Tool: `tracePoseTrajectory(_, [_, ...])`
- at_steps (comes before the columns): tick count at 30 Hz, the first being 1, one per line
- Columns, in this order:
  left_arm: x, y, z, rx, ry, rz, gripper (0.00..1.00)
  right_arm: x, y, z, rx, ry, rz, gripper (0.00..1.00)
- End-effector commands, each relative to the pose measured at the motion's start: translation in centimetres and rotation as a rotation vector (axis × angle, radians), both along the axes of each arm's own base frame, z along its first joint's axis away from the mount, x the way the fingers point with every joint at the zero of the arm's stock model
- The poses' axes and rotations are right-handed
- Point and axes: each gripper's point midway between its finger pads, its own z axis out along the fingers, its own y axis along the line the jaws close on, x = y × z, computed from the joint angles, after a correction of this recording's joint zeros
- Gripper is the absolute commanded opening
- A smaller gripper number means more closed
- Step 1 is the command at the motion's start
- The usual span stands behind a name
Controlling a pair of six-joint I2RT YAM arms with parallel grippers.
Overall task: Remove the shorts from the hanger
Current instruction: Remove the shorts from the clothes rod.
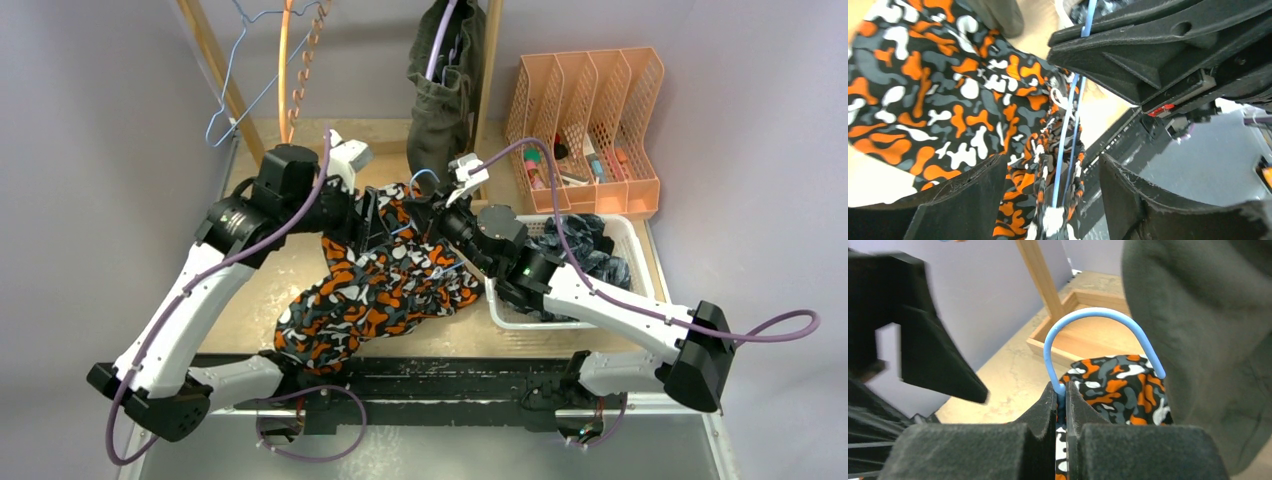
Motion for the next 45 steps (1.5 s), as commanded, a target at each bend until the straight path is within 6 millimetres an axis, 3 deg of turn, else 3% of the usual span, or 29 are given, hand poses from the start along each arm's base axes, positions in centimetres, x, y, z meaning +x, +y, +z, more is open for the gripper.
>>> tracePoseTrajectory(1, [0.7, 2.9, 3.7, 0.019, -0.164, 0.147, 0.68, 1.7, -1.9, 2.5, 0.025, -0.019, -0.154, 0.00])
tracePoseTrajectory(8, [-0.8, 5.7, 1.3, 0.072, -0.131, 0.246, 0.71, 2.6, -4.6, 3.0, 0.093, 0.012, -0.297, 0.00])
tracePoseTrajectory(15, [-1.8, 5.8, -2.3, 0.100, -0.049, 0.244, 0.72, 2.6, -4.4, 2.9, 0.099, 0.033, -0.298, 0.00])
tracePoseTrajectory(24, [-1.6, 6.3, -4.3, 0.173, -0.009, 0.248, 0.72, 2.0, -4.3, 3.1, 0.125, 0.050, -0.267, 0.00])
tracePoseTrajectory(26, [-1.5, 6.0, -4.2, 0.168, -0.004, 0.237, 0.67, 1.9, -4.3, 3.2, 0.128, 0.055, -0.264, 0.00])
tracePoseTrajectory(29, [-1.3, 5.9, -4.0, 0.161, -0.012, 0.238, 0.51, 1.9, -4.7, 3.1, 0.126, 0.067, -0.277, 0.00])
tracePoseTrajectory(33, [-1.0, 6.3, -3.4, 0.163, -0.035, 0.262, 0.40, 1.9, -4.9, 2.6, 0.096, 0.073, -0.290, 0.00])
tracePoseTrajectory(42, [-0.8, 6.2, -2.6, 0.147, -0.054, 0.268, 0.32, 2.2, -4.2, 1.4, -0.013, 0.087, -0.272, 0.00])
tracePoseTrajectory(45, [-0.7, 6.1, -2.7, 0.149, -0.048, 0.268, 0.42, 2.5, -4.3, 1.2, -0.043, 0.084, -0.288, 0.00])
